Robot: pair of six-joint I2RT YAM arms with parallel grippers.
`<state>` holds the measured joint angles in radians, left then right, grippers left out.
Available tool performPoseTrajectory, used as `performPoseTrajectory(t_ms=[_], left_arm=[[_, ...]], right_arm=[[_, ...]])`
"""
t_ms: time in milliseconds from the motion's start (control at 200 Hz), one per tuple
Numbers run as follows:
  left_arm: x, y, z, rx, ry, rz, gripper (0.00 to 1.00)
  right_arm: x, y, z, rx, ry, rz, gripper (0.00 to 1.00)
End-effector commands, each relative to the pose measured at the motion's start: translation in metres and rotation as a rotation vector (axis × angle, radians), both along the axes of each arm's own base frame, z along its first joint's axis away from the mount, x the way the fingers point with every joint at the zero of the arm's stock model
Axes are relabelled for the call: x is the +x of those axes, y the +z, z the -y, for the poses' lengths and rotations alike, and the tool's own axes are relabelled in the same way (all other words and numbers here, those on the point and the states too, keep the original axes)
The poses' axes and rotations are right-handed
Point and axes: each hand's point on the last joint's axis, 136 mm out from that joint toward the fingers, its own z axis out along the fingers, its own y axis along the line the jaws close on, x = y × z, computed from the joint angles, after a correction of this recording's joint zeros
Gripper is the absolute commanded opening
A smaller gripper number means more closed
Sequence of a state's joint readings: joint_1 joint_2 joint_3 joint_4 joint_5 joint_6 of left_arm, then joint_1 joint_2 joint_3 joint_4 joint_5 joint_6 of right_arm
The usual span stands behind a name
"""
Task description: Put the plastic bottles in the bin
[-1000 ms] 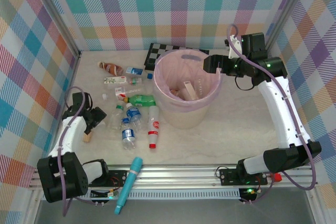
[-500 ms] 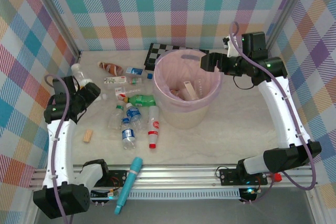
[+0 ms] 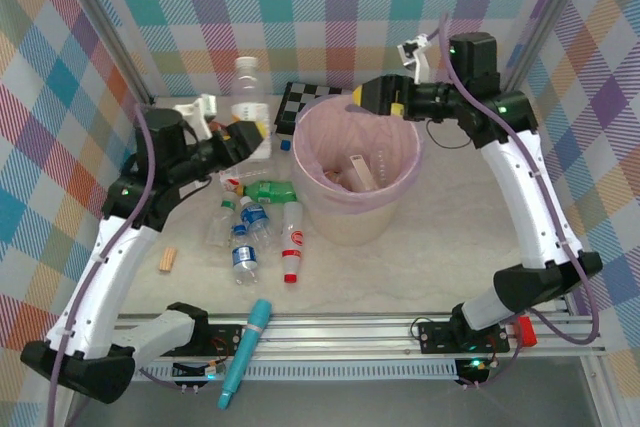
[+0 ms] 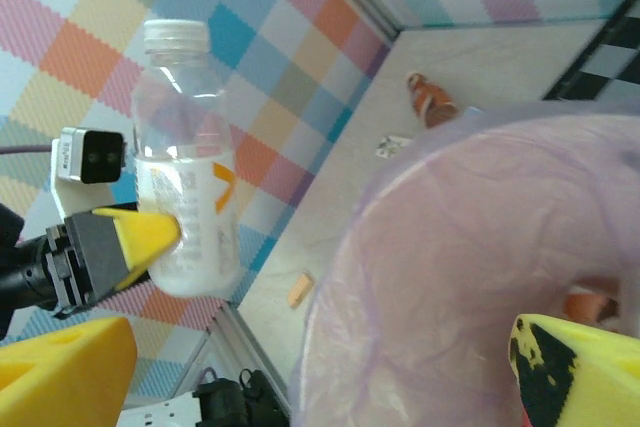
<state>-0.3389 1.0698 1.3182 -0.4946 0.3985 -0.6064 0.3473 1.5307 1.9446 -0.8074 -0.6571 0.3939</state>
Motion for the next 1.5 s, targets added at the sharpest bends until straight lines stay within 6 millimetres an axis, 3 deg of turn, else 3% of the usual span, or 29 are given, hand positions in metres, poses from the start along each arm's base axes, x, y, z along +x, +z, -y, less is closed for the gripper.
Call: performPoseTrajectory(t_ms=[0,155,315,475,645,765,880,1105,1310,1415,1495], left_arm=[[-0.009,0.038,0.044,-0.086,-0.153,0.111,0.56],[-0.016,0.05,0.086,-0.121,-0.275,0.154,0.56],[-0.017,0.048,0.116,-0.128,-0.353,0.145,0.56],[-0.015,0.044,0.127,-0.129,-0.372,0.135,0.56],[-0.011,0.041,0.129,-0.125,-0.363,0.127,0.56],[-0.009,0.041,0.126,-0.113,-0.341,0.131,0.57],[-0.008,0.039,0.124,-0.104,-0.331,0.132,0.62],[-0.011,0.038,0.112,-0.061,-0.289,0.15,0.86],[0.007,-0.001,0.031,0.217,0.085,0.074,0.9],[0.008,-0.018,0.019,0.262,0.119,0.035,0.89],[0.01,-0.034,0.02,0.292,0.118,-0.001,0.88]], right_arm=[[0.0,0.016,-0.019,0.048,0.055,0.015,0.96],[0.012,0.02,-0.034,0.07,0.064,0.004,0.98],[0.017,0.016,-0.049,0.087,0.103,-0.015,0.98],[0.018,0.012,-0.057,0.108,0.134,-0.036,0.97],[0.018,0.009,-0.058,0.109,0.139,-0.052,0.83],[0.019,0.007,-0.052,0.08,0.103,-0.043,0.72],[0.018,0.008,-0.05,0.073,0.091,-0.037,0.68],[0.028,0.013,-0.036,0.055,0.024,-0.009,0.64],[0.047,0.005,-0.004,-0.036,-0.119,0.028,0.63],[0.06,-0.018,0.007,-0.139,-0.191,0.024,0.61],[0.062,-0.037,0.004,-0.214,-0.194,0.011,0.6]])
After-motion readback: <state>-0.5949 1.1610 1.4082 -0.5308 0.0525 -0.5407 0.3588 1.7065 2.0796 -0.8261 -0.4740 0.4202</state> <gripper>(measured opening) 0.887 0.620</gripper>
